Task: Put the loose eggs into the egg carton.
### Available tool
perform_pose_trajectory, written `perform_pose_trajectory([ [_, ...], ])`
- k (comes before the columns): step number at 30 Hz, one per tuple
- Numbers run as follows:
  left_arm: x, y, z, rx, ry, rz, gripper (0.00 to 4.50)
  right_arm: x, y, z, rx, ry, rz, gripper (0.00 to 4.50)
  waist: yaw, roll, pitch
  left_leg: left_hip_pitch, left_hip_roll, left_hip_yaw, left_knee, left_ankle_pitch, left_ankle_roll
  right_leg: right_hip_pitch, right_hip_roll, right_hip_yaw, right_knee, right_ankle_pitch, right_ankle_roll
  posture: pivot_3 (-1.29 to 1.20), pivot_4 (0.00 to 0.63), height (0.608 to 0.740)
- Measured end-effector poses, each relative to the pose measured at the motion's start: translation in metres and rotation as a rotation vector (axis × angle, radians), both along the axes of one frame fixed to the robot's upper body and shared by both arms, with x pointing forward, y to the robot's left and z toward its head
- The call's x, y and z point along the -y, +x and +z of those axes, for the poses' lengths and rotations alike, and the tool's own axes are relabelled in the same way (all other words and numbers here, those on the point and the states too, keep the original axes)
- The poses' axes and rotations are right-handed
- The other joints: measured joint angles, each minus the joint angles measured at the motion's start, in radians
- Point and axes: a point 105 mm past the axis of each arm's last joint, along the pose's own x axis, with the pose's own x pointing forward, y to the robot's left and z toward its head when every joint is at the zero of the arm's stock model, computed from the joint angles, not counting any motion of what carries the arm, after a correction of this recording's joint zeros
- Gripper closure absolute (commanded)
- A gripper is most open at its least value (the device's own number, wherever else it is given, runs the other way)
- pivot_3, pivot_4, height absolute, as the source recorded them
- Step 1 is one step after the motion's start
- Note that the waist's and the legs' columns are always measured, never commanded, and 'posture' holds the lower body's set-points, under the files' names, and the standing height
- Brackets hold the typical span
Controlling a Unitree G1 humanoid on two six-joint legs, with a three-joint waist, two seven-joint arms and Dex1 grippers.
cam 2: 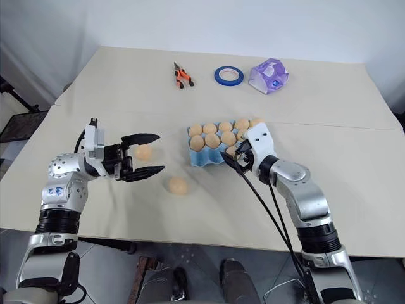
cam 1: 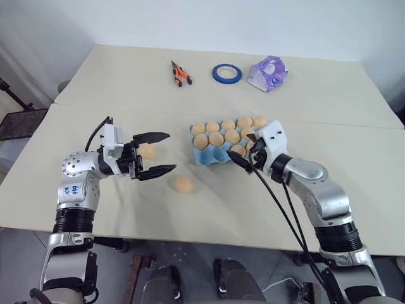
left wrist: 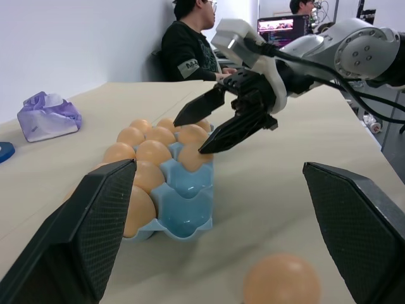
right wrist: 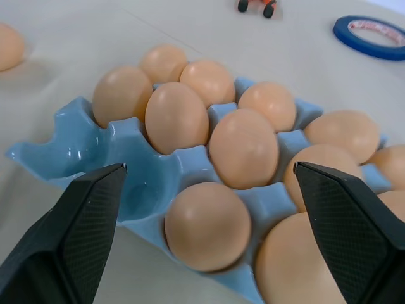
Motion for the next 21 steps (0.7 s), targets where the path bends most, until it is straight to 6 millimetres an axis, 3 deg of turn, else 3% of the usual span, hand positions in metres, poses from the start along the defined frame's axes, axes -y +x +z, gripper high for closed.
perform_pose_trajectory([
  [5, -0.008, 0.002, 0.002, 0.003, 0.002, 0.042, 0.0, 0.011, -0.025, 0.015, 0.023, 0.049, 0.109, 0.04, 0.002, 0.0, 0.0, 0.0, 0.001, -0.001, 0.0, 0.0, 0.0, 0.0, 0.001, 0.0, -0.001, 0.0, 0.0, 0.0, 0.15, 0.74],
  [9, -0.029, -0.002, 0.0, -0.002, 0.019, 0.133, 0.0, 0.034, -0.047, 0.013, 0.041, 0.048, 0.19, 0.04, 0.001, 0.0, 0.0, 0.001, 0.0, 0.0, 0.0, -0.001, 0.0, 0.001, 0.0, 0.0, -0.001, 0.0, 0.0, 0.0, 0.15, 0.74],
  [13, -0.048, -0.008, -0.006, -0.015, 0.021, 0.242, 0.0, 0.043, -0.065, 0.016, 0.094, 0.094, 0.296, 0.04, 0.0, 0.0, 0.0, 0.001, 0.001, 0.0, 0.0, -0.001, 0.001, 0.002, 0.0, 0.0, 0.0, 0.0, 0.0, 0.0, 0.15, 0.74],
  [17, -0.077, -0.029, -0.024, -0.083, 0.029, 0.395, 0.0, 0.067, -0.076, 0.003, 0.038, 0.107, 0.318, 0.04, -0.001, 0.0, 0.0, 0.002, 0.001, -0.001, 0.0, -0.001, 0.001, 0.002, -0.001, 0.001, -0.001, 0.0, 0.0, 0.0, 0.15, 0.74],
  [21, -0.091, -0.056, -0.046, -0.156, 0.066, 0.466, 0.0, 0.076, -0.082, -0.001, 0.009, 0.102, 0.365, 0.04, -0.003, 0.0, 0.0, 0.003, 0.0, -0.002, 0.0, -0.006, 0.0, 0.003, -0.003, 0.003, -0.001, -0.001, -0.001, 0.0, 0.15, 0.74],
])
